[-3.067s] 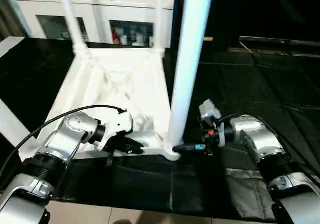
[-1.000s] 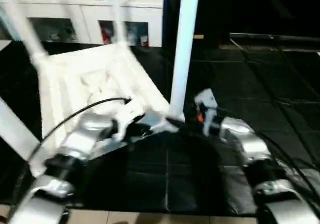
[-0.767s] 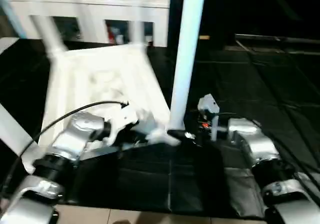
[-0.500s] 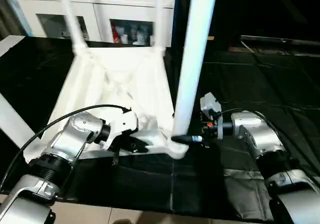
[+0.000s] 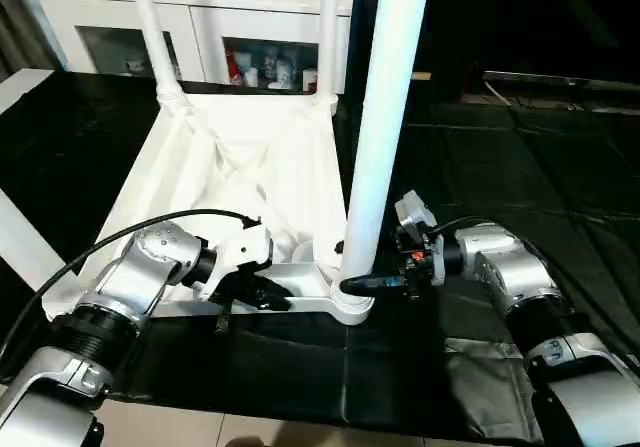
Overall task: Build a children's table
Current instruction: Rotate leg to tighten
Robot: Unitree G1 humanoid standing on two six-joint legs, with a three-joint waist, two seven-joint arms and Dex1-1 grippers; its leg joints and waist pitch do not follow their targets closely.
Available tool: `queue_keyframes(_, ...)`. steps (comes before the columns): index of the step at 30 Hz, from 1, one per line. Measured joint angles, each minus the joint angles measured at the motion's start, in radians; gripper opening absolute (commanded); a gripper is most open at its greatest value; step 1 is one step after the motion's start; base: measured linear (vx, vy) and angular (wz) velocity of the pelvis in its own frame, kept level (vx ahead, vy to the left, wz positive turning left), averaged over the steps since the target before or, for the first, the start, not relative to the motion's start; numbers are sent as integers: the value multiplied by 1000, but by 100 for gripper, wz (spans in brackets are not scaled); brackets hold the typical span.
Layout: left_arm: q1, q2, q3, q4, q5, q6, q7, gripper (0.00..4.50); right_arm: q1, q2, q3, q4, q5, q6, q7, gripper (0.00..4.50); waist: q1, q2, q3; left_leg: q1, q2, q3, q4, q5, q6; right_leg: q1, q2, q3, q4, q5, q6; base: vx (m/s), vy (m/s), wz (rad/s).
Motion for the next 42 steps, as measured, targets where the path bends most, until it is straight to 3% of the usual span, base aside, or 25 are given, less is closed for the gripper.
queue_keyframes(7, 0, 0, 0, 0, -1, 3, 0, 0, -2, 0, 3, 6, 9, 17, 22, 238, -1, 0, 0, 0, 0, 0, 0, 0, 0, 0, 0, 0, 0, 0, 0, 0, 0, 0)
queue_keyframes(13, -2, -28, 13, 2, 0, 51, 49, 0, 11, -3, -15, -11, 6, 10, -28, 215, 0, 0, 0, 0, 0, 0, 2, 0, 0, 0, 0, 0, 2, 0, 1, 0, 0, 0)
queue_keyframes(17, -9, -89, 55, 21, 9, 131, 185, 0, 46, 14, -53, -75, -18, 27, -228, 204, -9, -1, 0, 4, 0, 0, 2, 0, 0, 3, 0, 0, 3, -3, 5, 0, 0, 0)
queue_keyframes(20, -13, -120, 68, 22, 9, 178, 235, 0, 48, 32, -78, -79, -24, 43, -322, 197, -30, -1, 0, 6, 0, 0, 2, 0, -1, 3, 0, 0, 2, -3, 5, 0, 0, 0)
queue_keyframes(24, -47, -229, 115, 50, 20, 288, 432, 0, 32, 110, -149, -75, -58, 84, -621, 196, -56, 0, 0, 6, 0, 0, 2, 1, -1, 2, 0, 0, 2, -3, 5, 0, 0, 0)
queue_keyframes(31, -76, -333, 149, 81, 29, 331, 618, 0, -18, 181, -180, -29, -96, 71, -895, 195, -63, 0, 0, 5, 0, 0, -1, 0, -1, 1, 0, 0, 1, -3, 5, 0, 0, 0)
queue_keyframes(32, -76, -335, 149, 78, 36, 332, 622, 0, -17, 187, -183, -30, -99, 65, -908, 251, -63, 0, 0, 4, 0, 0, -2, 0, -1, 1, 0, 0, 1, -3, 5, 0, 0, 0)
queue_keyframes(33, -76, -335, 148, 75, 39, 333, 620, 0, -14, 189, -185, -35, -99, 63, -909, 265, -63, 0, 0, 4, 0, 0, -2, 0, 0, 1, 0, 0, 1, -2, 2, 0, 0, 0)
queue_keyframes(42, -61, -299, 128, 34, 47, 333, 565, 0, 39, 200, -184, -105, -94, 58, -857, 346, -65, 0, 0, 4, 0, 1, -3, 0, 0, 0, 0, 0, 1, -2, 0, 0, 0, 0)
